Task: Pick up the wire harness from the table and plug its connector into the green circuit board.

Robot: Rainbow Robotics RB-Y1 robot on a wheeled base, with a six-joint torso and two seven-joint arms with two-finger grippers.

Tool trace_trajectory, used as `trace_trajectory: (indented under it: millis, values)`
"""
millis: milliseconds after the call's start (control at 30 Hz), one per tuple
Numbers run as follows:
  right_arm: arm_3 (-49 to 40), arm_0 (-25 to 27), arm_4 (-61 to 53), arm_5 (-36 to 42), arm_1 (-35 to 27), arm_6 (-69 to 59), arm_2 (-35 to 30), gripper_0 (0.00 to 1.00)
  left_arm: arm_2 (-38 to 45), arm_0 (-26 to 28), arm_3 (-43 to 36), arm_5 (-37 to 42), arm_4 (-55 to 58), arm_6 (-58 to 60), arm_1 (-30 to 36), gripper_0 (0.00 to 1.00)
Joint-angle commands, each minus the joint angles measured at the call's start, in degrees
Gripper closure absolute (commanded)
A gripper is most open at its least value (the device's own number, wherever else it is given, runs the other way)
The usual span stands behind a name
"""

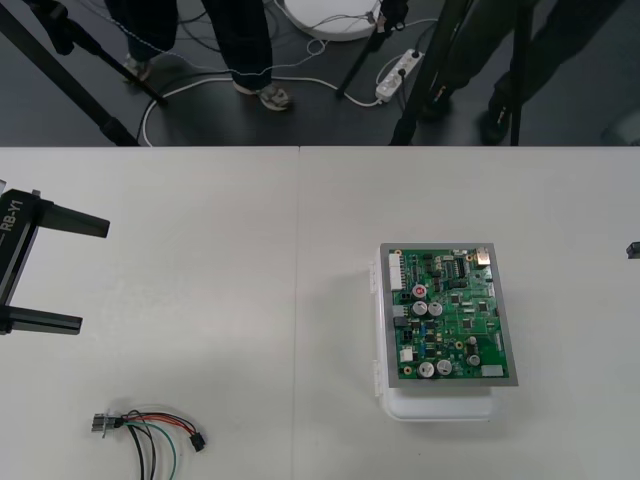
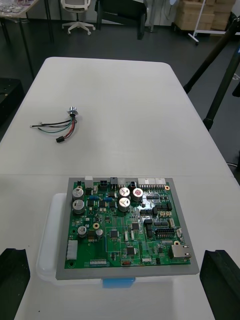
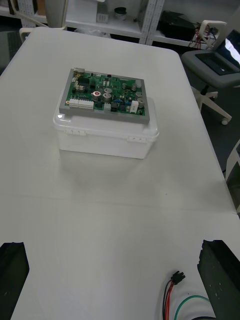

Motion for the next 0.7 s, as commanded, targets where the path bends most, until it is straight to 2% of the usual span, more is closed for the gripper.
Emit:
trace_trajectory:
  millis: [33,700]
  values:
    - [0.13,1.08,-0.94,-0.50,-1.87,-1.33,0.30,0.00,1.67,1.43,-1.40,-2.13,0.72,3.30,2.58,0.00]
    - [0.13,1.08,-0.94,-0.50,-1.87,-1.33,0.30,0.00,1.67,1.43,-1.40,-2.13,0.72,3.30,2.58,0.00]
